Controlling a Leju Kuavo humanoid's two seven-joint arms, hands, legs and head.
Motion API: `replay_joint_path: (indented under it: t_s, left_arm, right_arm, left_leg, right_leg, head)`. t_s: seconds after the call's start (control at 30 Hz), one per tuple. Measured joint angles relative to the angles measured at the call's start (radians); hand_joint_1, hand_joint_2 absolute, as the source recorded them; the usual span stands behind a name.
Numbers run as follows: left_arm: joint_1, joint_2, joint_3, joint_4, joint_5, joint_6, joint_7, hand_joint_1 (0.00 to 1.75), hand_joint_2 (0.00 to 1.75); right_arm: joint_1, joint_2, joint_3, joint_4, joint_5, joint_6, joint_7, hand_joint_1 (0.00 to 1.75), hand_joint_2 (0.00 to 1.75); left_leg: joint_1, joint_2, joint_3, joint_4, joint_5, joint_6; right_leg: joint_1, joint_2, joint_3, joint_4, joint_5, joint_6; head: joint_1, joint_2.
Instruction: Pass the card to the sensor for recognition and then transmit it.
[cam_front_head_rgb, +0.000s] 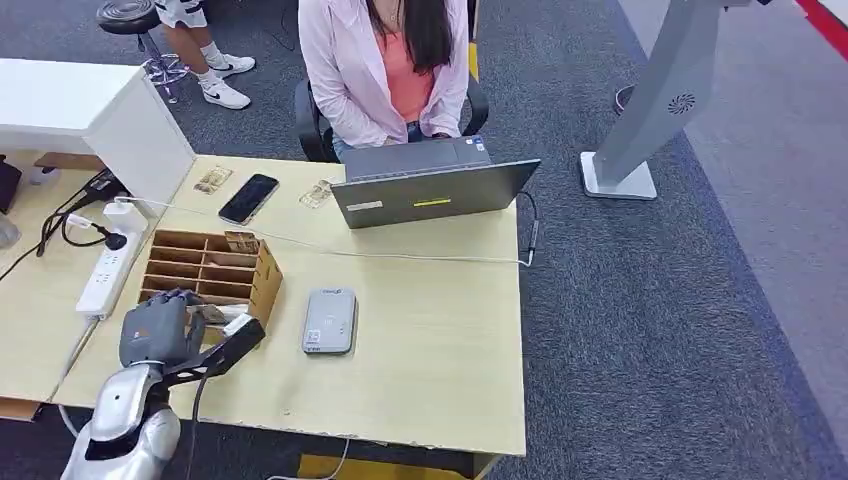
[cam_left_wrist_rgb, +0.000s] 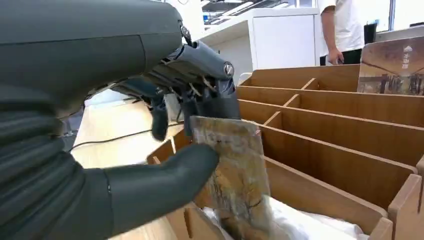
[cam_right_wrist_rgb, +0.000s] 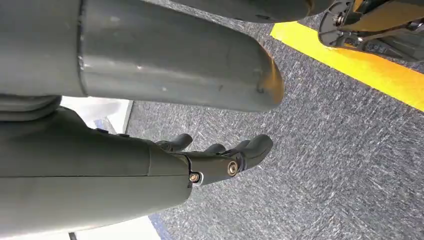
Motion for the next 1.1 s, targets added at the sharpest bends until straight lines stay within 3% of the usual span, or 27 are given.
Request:
replay_joint_path:
  t_s: [0.9,1.1]
  left_arm:
    - [0.005,0.015,-0.001,-0.002,0.053,0.023,-0.047,1.75,1.75]
    - [-0.104,0.04,-0.001,-0.043,0.091,0.005,-0.078,1.75,1.75]
  right_arm:
    - [0.0,0.0,0.0,0.0,0.006,-0.001,-0.003,0.0,0.0]
    - [-0.001,0.0,0.002,0.0,0.013,-0.001,-0.023,0.0,0.0]
  left_leg:
    - [0.0,0.0,0.0,0.0,0.0,0.0]
    - [0.0,0.0,0.0,0.0,0.001,0.0]
  right_leg:
    - [0.0,0.0,0.0,0.0,0.0,0.0]
    - [0.0,-0.001,0.0,0.0,0.001,-0.001]
  head:
    - [0.0,0.0]
    - [0.0,0.0]
